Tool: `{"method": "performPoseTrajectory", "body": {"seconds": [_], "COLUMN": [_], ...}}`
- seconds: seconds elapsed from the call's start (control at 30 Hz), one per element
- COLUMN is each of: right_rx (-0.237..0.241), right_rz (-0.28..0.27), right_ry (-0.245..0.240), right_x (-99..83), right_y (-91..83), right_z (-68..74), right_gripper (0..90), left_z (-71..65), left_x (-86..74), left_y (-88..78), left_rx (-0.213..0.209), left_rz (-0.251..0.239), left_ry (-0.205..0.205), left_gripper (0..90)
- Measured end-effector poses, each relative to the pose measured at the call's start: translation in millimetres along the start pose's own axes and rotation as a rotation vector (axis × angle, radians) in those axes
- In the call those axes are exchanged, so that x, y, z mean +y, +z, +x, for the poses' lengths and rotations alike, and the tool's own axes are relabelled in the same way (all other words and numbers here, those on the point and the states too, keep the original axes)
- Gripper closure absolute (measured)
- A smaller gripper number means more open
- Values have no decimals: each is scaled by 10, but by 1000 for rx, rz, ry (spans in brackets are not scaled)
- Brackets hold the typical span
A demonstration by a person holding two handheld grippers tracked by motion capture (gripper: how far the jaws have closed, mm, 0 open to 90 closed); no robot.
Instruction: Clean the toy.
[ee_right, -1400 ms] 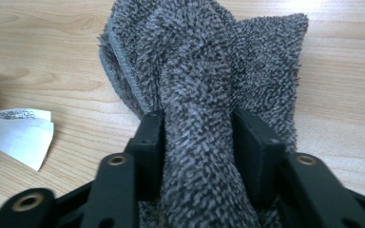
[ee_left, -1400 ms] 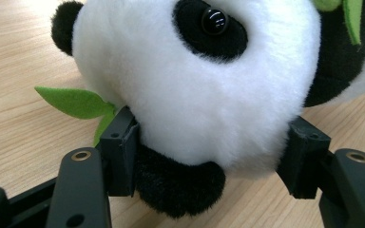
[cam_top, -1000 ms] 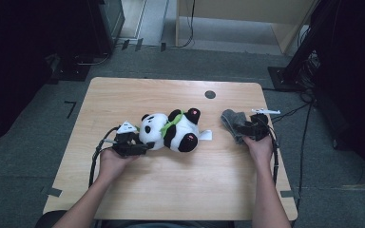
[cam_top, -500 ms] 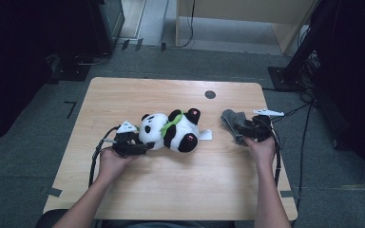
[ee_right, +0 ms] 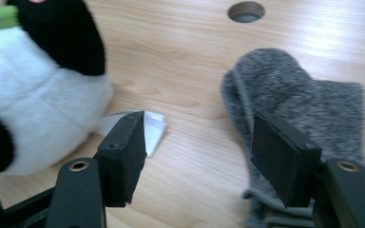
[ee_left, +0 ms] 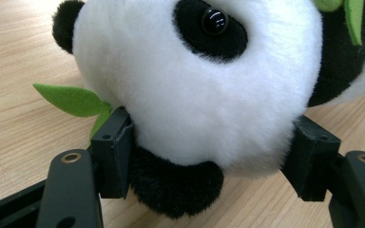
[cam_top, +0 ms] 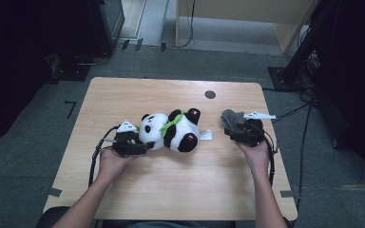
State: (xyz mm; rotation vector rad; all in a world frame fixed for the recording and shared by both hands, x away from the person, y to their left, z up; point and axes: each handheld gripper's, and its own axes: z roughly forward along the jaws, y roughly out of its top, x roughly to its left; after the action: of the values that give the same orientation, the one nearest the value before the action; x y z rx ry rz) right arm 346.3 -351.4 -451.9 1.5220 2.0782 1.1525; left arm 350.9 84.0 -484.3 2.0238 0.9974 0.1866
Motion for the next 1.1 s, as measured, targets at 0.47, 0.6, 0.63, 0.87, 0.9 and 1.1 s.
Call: {"method": "performPoseTrajectory", "body": {"seconds": [0.47, 0.6, 0.63, 0.87, 0.9, 1.1], "right_rx": [101, 113, 125, 189, 193, 210], "right_rz": [42, 43, 39, -21, -28, -41], "right_ry": [-67, -58, -54, -87, -99, -133], "right_x": [-9, -6, -2, 25, 33, 50], "right_y": [3, -17, -31, -117, -116, -119], "right_z": [480, 544, 570, 798, 831, 1003], "right_gripper": [426, 389, 382, 357, 355, 349], "left_z": [13, 15, 15, 14, 12, 9], "left_x": [-6, -6, -6, -5, -5, 3], "left_y": [-2, -3, -4, -4, -4, -6], "left_rx": [-8, -9, -9, -8, -8, -7], "left_rz": [2, 4, 4, 3, 3, -1], "left_ry": [1, 2, 2, -1, 0, -7], "left_gripper": [304, 304, 304, 305, 304, 306]}}
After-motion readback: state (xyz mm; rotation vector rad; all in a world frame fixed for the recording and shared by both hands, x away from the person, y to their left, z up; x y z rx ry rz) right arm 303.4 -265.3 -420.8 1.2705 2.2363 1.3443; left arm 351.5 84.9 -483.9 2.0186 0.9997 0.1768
